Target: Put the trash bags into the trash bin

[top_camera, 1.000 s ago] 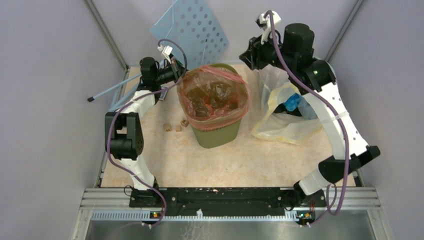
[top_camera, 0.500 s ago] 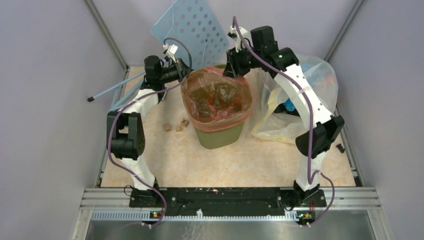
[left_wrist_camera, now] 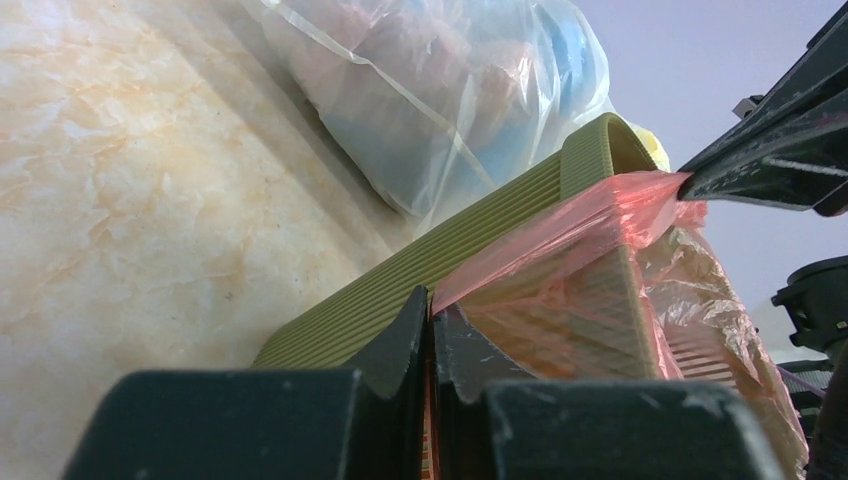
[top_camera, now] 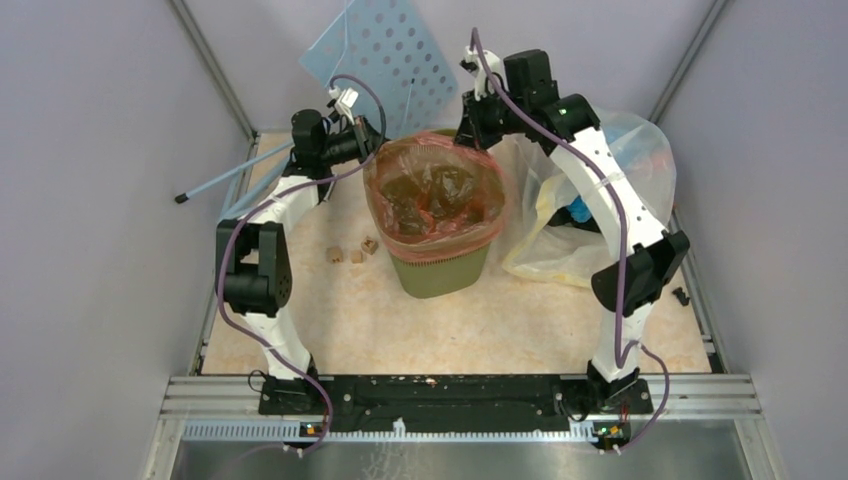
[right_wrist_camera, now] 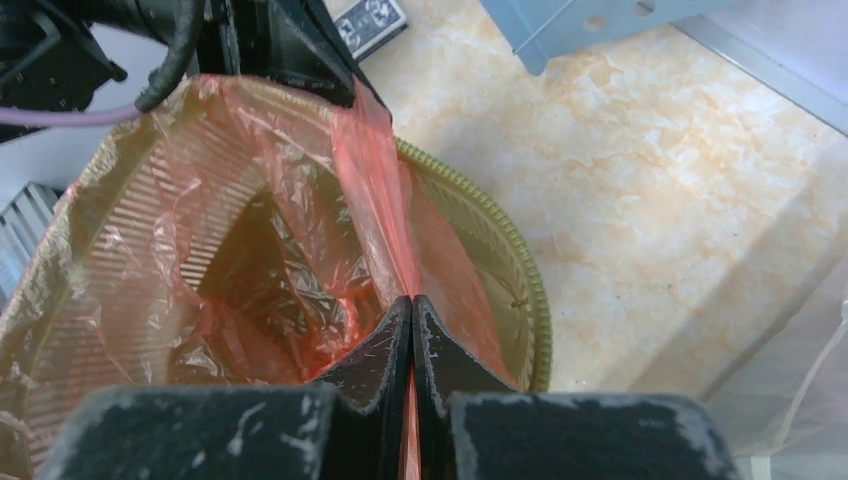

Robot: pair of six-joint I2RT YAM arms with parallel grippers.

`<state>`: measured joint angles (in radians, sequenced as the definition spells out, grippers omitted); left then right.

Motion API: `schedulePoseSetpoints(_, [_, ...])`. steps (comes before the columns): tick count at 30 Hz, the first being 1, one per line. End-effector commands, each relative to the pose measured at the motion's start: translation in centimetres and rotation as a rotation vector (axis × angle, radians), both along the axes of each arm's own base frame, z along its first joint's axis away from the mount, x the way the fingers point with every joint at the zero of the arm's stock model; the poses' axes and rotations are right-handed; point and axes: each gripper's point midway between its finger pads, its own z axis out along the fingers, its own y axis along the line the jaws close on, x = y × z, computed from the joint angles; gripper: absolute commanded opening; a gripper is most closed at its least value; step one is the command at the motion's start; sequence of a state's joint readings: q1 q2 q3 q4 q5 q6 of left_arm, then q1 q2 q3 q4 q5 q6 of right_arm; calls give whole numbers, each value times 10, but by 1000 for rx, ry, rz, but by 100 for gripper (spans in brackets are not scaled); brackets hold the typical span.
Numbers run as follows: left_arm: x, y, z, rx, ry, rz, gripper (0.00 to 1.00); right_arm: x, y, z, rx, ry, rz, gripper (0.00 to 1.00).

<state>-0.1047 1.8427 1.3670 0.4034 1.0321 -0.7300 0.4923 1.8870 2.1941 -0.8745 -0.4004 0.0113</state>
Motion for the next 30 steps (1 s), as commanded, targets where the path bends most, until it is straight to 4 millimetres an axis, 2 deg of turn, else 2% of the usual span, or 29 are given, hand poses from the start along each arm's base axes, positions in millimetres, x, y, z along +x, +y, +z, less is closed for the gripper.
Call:
schedulePoseSetpoints(1, [4,-4,17,-2,-77,-20,8,19,-18,45,118,-75,-93,0])
schedulePoseSetpoints(5, [5,-5,15,-2,-74,-24,8,35,-30,43,138,-59,-113,0])
schedulePoseSetpoints(13, [7,-6,10,5,-71,-31,9,60,-44,23,137,-22,-144,0])
schedulePoseSetpoints(19, [8,-5,7,11,-68,-28,9,74,-45,-13,122,50,-147,0])
schedulePoseSetpoints(24, [10,-3,-5,30,-48,-8,9,74,-39,-48,129,115,-125,0])
schedulePoseSetpoints(27, [10,-2,-12,43,-37,-3,9,72,-37,-64,139,140,-126,0])
schedulePoseSetpoints(30, [11,0,-16,58,-32,17,9,70,-35,-70,157,155,-125,0])
